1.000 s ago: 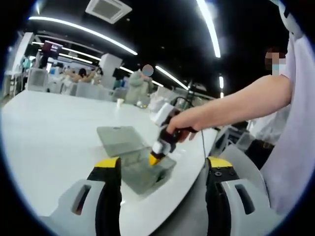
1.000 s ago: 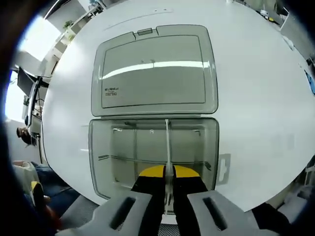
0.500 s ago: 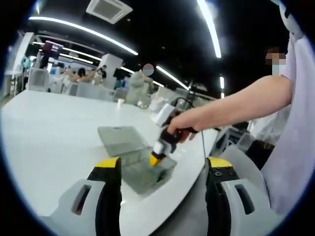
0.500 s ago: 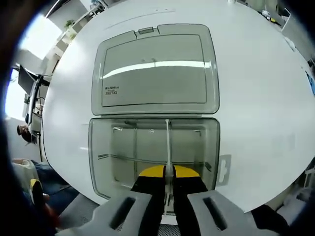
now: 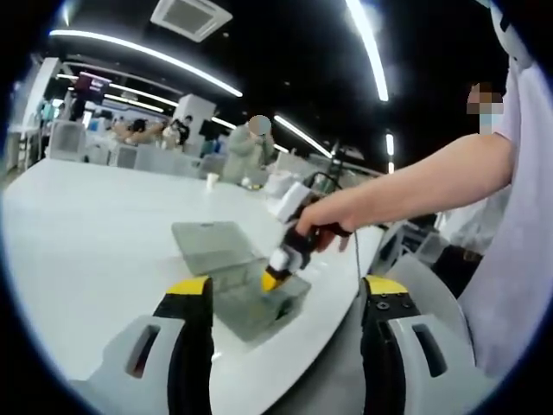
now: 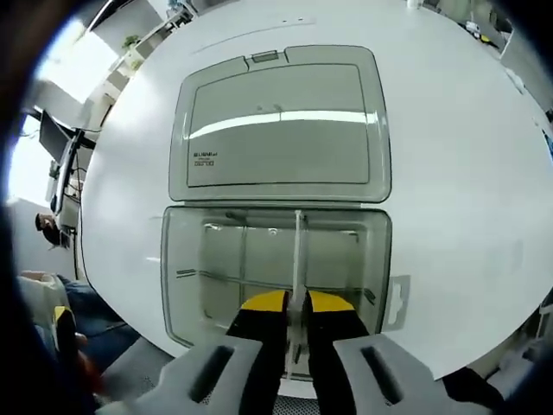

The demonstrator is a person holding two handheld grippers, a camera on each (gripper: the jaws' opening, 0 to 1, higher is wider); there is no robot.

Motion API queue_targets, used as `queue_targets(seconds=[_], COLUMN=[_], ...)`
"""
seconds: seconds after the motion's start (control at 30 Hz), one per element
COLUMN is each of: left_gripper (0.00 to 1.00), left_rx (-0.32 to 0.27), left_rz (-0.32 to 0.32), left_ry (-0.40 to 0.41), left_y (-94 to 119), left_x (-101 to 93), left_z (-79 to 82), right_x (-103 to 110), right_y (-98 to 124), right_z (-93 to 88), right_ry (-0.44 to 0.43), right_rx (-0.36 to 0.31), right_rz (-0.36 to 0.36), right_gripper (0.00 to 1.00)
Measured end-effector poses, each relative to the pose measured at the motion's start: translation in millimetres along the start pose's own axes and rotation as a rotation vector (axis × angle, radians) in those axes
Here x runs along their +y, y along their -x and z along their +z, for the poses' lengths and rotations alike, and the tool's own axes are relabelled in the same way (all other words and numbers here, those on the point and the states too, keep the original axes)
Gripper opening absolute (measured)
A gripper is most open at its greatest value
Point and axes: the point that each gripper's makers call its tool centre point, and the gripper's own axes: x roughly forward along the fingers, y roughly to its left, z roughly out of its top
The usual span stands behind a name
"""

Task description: Insert the divider into the dual guide fixture by aligning both edges with the guide slots and pushing it downward to the bottom, including one-sided entry, uneven engagement, binding, and posture correction.

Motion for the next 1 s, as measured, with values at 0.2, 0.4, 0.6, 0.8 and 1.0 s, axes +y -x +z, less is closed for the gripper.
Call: queue_targets(seconds=[0.2, 0.4, 0.6, 0.8, 1.0], left_gripper=[0.67, 0.67, 0.67, 0.67, 0.67], left_rx=[0.003, 0.008, 0.012, 0.014, 0.021], left_rz=[0.000, -0.001, -0.002, -0.002, -0.004], left_ry=[0.001, 0.001, 0.003, 0.011, 0.016], left_y=[0, -1, -2, -1, -2], left_x=[0.0, -0.4, -0.3, 0.7, 0.7], left_z=[-0.6, -1.5, -1.7, -2.2, -3.8], right_x=[-2, -1, 4, 6, 11], right_y=[-1, 2, 10, 21, 41], right_z=[0.7, 5.9, 9.9, 14.7, 29.5], right_ry=[-0.002, 0.003, 0.014, 0.025, 0.024], right_rx=[-0.017, -0.049, -0.075, -0.129, -0.240], right_rz=[-0.003, 0.015, 0.038, 0.076, 0.134], right_gripper=[0.07, 0.10, 0.15, 0.15, 0.16])
